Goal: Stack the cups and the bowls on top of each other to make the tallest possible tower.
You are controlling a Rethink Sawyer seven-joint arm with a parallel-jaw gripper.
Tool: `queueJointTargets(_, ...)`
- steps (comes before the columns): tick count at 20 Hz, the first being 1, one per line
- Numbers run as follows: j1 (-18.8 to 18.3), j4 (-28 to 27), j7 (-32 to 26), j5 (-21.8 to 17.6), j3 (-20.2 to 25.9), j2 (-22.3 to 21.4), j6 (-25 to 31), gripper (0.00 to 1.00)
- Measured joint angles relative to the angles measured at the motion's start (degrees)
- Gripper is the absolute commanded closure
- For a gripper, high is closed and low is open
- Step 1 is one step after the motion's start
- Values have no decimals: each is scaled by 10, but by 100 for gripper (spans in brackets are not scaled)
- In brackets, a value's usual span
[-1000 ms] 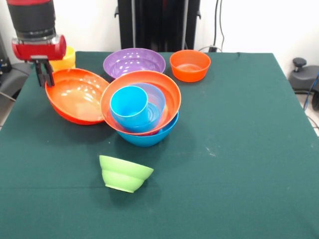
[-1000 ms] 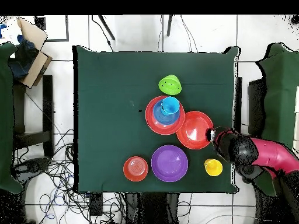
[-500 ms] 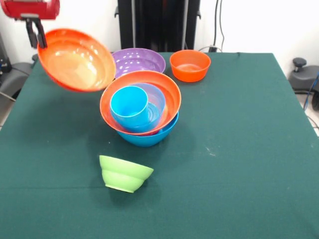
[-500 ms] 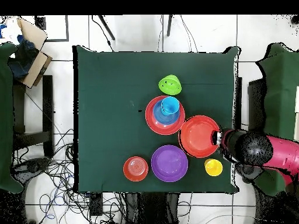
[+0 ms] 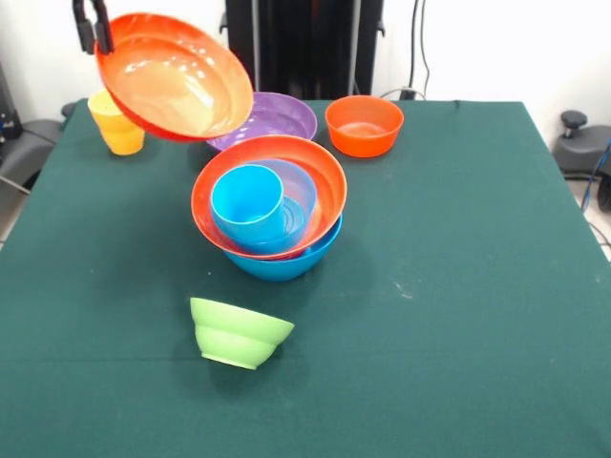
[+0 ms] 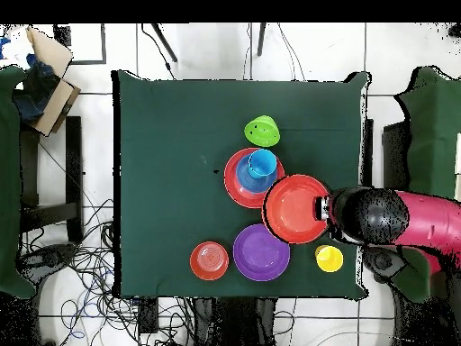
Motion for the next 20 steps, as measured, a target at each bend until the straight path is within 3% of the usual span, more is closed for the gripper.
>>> queueJointTargets(9, 70, -49, 0, 6, -9, 9, 56, 100)
queueJointTargets(15, 133, -117, 0, 19, -15, 41, 93, 100)
queueJointTargets(20, 164, -169, 0, 36, -21, 67, 130, 100)
